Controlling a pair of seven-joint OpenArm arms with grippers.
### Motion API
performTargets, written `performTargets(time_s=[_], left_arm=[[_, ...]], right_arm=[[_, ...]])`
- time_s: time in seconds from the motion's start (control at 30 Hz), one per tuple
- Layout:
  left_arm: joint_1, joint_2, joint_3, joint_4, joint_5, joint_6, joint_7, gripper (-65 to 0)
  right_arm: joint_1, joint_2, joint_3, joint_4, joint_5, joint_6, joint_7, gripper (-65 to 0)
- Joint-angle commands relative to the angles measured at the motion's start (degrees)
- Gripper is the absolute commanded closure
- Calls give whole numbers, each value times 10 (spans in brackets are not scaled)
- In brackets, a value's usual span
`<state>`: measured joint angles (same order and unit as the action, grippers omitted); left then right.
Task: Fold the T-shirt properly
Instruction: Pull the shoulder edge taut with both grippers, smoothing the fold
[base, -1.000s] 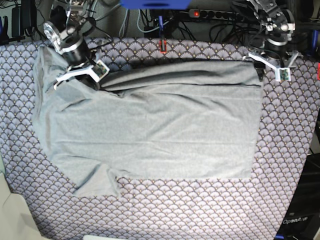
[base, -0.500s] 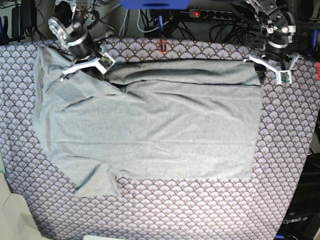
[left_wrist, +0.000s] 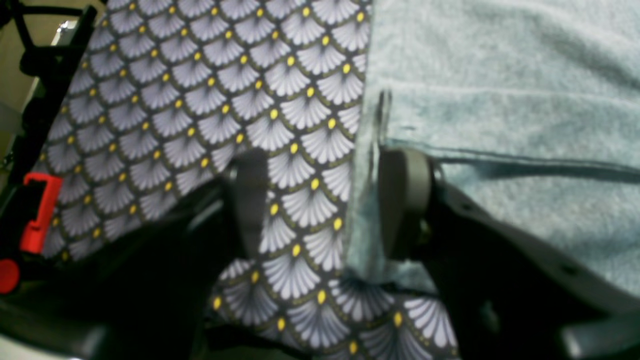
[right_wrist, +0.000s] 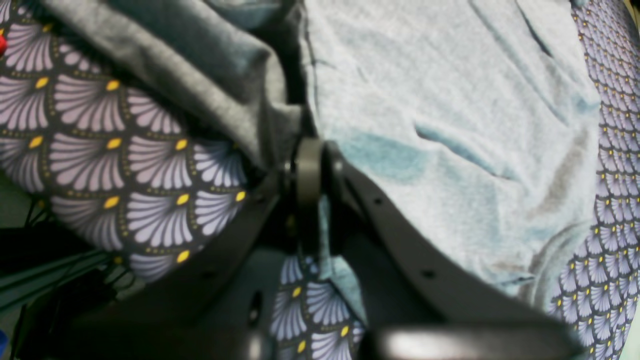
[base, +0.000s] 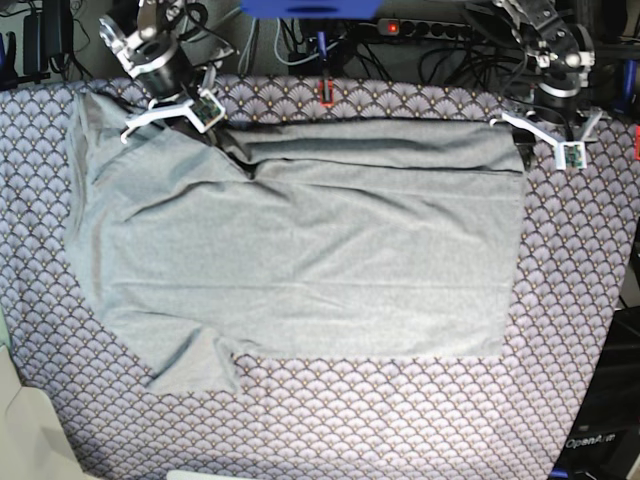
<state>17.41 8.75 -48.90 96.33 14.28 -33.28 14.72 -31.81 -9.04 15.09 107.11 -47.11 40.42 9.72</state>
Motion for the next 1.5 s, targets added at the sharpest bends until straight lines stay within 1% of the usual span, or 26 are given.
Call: performTargets(time_s=[0.0, 0.13, 0.2, 0.27, 0.33, 0.53, 0.63, 0.77, 0.9, 1.07, 1.27, 1.37, 1.47], left_arm=[[0, -3, -2, 12, -10, -1, -15, -338], [0, -3, -2, 14, -11, -1, -15, -338], [3, -3, -3, 19, -11, -1, -15, -338], [3, -3, -3, 20, -11, -1, -15, -338], [3, -3, -3, 20, -11, -1, -15, -338], [3, -3, -3, 20, -7, -1, -15, -338], [4, -3, -3, 20, -7, -1, -15, -338], [4, -3, -3, 20, -7, -1, -15, -338], [2, -3, -3, 20, -7, -1, -15, -338], [0, -3, -3, 20, -7, -1, -15, -338], [0, -3, -2, 20, -7, -1, -15, -338], [0, -2, -1, 20, -7, -1, -15, -338], [0, -2, -2, 20, -7, -1, -15, -338]], right_arm=[[-1, 0, 1, 9, 9, -4, 13, 0], [-1, 0, 9, 8, 9, -4, 7, 0], [6, 0, 9, 8, 9, -4, -5, -2], [18, 0, 10, 8, 9, -4, -33, -43], [27, 0, 12, 8, 9, -4, -64, -107], [34, 0, 12, 8, 13, -4, -69, -273], [34, 0, 12, 10, 9, -4, -69, -316], [30, 0, 13, 12, 8, -4, -72, -342], [29, 15, 18, 9, 8, -4, -74, -340], [31, 16, 46, 9, 9, -4, -70, -339], [30, 17, 51, 9, 9, -4, -70, -335], [30, 17, 51, 12, 9, -4, -69, -290], [35, 17, 51, 12, 9, -4, -69, -208]])
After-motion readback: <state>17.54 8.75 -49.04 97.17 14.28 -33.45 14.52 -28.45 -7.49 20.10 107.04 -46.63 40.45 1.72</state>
